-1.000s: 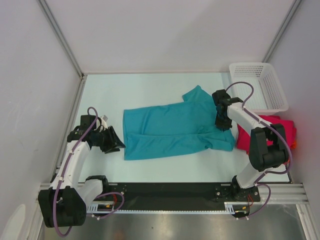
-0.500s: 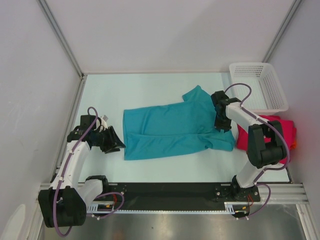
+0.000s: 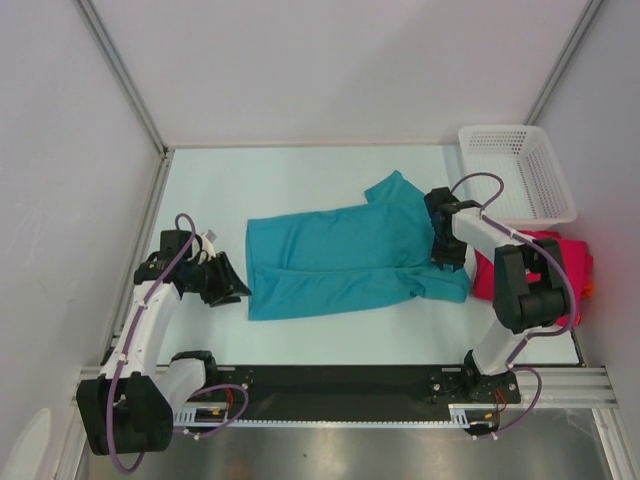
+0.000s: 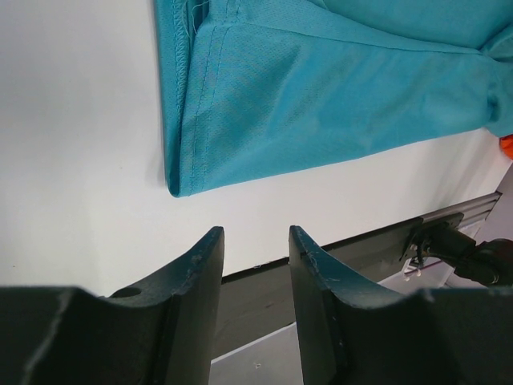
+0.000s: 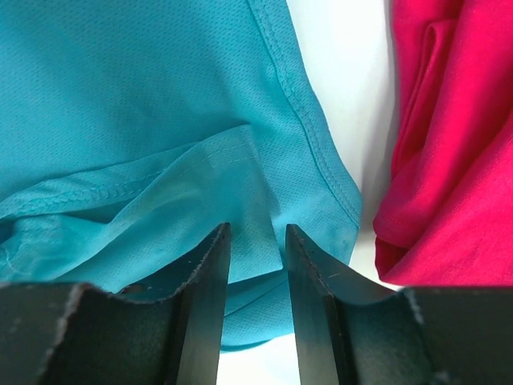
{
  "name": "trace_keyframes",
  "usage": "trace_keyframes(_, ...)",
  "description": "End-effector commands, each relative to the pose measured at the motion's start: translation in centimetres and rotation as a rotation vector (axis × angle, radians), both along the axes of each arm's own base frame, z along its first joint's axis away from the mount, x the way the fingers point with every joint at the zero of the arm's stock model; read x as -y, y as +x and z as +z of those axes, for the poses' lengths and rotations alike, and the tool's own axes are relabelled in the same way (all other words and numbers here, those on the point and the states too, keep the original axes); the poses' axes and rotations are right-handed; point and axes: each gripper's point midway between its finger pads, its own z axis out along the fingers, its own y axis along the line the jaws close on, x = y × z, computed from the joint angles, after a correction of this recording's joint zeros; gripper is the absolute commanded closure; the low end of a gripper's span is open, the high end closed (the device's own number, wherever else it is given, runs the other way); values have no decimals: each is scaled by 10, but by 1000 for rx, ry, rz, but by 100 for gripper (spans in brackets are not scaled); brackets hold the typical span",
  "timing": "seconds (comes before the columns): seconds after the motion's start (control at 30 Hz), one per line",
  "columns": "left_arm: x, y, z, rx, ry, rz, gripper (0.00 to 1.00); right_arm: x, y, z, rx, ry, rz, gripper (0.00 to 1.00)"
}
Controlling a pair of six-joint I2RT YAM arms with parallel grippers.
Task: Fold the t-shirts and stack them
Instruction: Fold the flattened tshirt in 1/3 of the way
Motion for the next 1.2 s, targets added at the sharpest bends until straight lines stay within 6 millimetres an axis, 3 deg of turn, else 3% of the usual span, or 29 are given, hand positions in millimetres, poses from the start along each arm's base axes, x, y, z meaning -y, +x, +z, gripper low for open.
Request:
trace_keyframes(0.0,0,4,5,43,-4,-16,57,5,6,-3,15,-20,-4,62)
trace_keyframes(0.1,0,5,5,41,-6,-15,57,5,7,-4,15,-17,1,65)
trace_keyframes(0.33,-1,5,5,42,-6,-13,57,7,8,-4,19,-7,1,89)
trace_keyframes(0.5,0,5,5,42,-7,-15,57,7,9,0,32,-4,3,100)
trace_keyframes(0.8,0,5,7,48,-8,-20,57,7,27,25,101,-6,-5,100)
trace_keyframes(1.03,-1,6,9,56,-6,-20,57,18,44,54,144,-74,-22,100)
trace_keyframes(1.17,1,6,9,54,-12,-23,57,23,48,59,162,-81,-41,100)
